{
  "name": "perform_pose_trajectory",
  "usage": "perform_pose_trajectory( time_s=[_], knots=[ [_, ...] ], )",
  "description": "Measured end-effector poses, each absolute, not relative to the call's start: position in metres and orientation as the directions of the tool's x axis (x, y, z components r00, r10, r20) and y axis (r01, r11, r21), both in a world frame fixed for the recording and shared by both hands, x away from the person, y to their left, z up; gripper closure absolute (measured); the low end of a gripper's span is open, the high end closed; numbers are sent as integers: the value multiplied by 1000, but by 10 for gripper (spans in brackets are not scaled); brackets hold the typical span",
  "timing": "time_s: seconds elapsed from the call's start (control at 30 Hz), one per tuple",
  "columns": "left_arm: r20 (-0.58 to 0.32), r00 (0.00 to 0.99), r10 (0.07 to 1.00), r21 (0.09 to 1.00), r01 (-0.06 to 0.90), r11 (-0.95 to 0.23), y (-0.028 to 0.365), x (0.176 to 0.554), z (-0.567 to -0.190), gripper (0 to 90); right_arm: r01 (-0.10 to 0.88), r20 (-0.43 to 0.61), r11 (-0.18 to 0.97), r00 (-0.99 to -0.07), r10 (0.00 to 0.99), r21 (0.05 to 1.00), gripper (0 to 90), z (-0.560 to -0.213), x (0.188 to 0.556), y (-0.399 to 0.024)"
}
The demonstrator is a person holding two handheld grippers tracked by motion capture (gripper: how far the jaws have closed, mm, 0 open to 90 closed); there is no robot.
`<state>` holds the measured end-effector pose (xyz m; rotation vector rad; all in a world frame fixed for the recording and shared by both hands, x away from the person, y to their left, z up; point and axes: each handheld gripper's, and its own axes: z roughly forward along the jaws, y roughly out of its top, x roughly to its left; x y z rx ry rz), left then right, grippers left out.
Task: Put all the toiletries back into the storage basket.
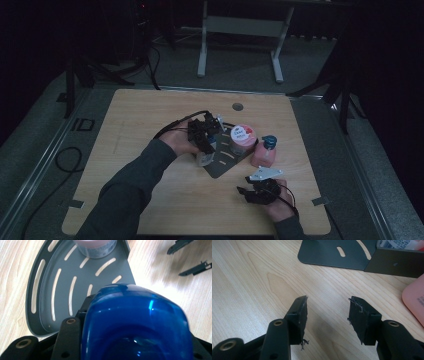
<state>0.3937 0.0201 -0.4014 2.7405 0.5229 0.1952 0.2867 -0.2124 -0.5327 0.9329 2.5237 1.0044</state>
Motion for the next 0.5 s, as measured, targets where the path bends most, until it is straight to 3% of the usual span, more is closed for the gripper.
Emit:
perform_pose_trajectory(
  time_s=[0.5],
  knots=[
    [94, 912, 399, 336, 348, -875, -3, 406, -397, 547, 466, -10, 549, -756, 655, 693, 481, -532, 286, -213]
  ],
)
